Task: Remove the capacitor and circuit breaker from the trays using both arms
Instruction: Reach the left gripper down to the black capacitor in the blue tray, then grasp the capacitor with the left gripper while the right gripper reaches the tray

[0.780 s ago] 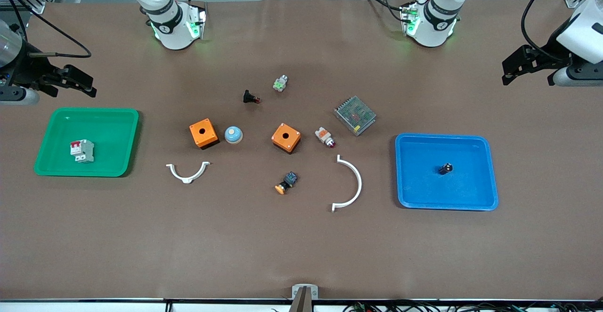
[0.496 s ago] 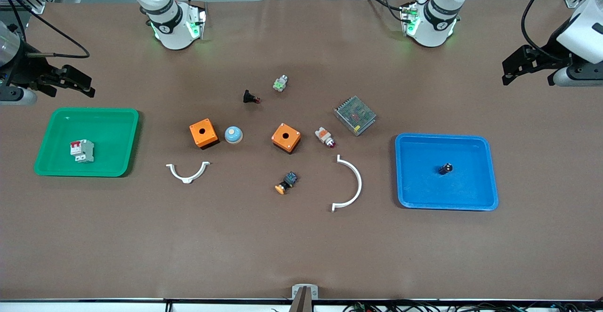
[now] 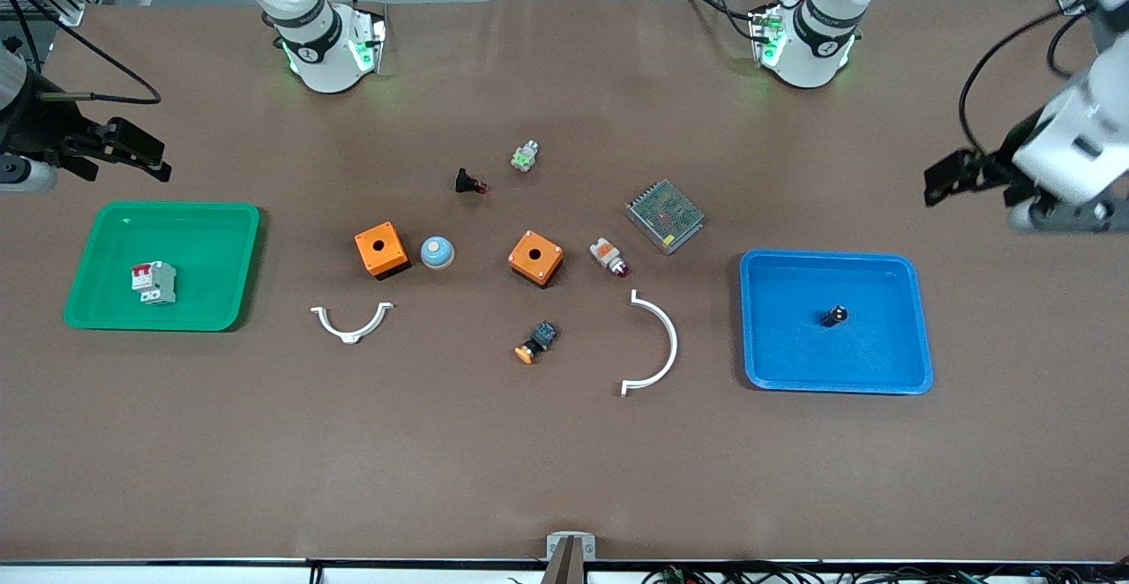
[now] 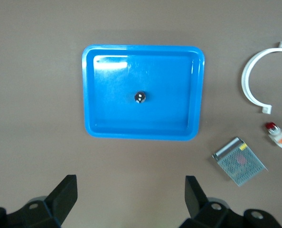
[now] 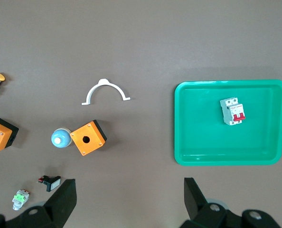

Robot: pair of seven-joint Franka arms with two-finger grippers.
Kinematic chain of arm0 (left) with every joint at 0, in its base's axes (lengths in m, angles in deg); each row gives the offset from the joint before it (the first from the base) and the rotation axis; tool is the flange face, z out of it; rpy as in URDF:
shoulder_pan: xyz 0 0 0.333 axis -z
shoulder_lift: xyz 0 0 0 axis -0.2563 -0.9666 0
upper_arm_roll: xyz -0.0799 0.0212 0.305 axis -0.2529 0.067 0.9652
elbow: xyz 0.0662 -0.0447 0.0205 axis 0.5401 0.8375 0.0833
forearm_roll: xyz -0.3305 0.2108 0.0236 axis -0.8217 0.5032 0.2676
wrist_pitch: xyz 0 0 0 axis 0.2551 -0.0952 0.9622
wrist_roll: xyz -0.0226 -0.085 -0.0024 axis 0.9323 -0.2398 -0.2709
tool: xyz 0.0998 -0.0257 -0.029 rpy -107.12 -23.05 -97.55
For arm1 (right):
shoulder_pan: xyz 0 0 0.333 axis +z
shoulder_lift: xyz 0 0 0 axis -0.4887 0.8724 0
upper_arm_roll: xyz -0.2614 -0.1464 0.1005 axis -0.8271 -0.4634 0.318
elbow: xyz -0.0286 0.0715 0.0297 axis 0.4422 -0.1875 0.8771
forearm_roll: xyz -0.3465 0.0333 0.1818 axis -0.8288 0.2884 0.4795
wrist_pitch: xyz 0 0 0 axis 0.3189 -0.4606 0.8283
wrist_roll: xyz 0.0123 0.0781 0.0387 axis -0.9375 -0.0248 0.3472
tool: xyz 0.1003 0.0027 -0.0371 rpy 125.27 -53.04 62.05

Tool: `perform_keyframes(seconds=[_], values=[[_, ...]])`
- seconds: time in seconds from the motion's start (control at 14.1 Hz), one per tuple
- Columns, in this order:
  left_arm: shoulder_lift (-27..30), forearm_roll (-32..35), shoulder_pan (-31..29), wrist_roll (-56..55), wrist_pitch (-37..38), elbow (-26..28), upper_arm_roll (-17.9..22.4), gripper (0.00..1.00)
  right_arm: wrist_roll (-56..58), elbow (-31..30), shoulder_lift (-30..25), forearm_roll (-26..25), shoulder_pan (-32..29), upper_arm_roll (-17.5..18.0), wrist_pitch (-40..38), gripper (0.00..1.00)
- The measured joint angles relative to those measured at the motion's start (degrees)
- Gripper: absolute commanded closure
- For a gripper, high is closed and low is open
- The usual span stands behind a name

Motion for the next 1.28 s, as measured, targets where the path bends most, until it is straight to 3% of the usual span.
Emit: perform_keyframes(seconds=[0.35,0.71,0.85,1.06,1.28], values=[[-5.8,0.5,-1.4,0.0,-22.9,14.5,0.1,0.01,0.0,0.3,0.0,0.0,0.0,-0.1,-0.7,0.0],[-10.5,0.5,-1.5,0.0,-40.7,26.3,0.1,0.29,0.4,-0.4,1.6,-0.6,-3.6,-0.4,-1.8,0.0],[-13.3,0.5,-1.7,0.0,-46.8,28.8,0.1,0.36,3.2,-1.6,3.2,-1.8,-7.4,-0.5,-1.5,0.0],[-17.1,0.5,-2.7,0.0,-51.4,29.4,0.1,0.36,8.7,-5.8,5.0,-4.0,-12.6,-0.7,1.8,0.0],[-19.7,0.5,-2.8,0.0,-54.7,29.4,0.1,0.5,13.8,-13.5,5.6,-6.0,-16.3,-0.7,10.2,0.0]])
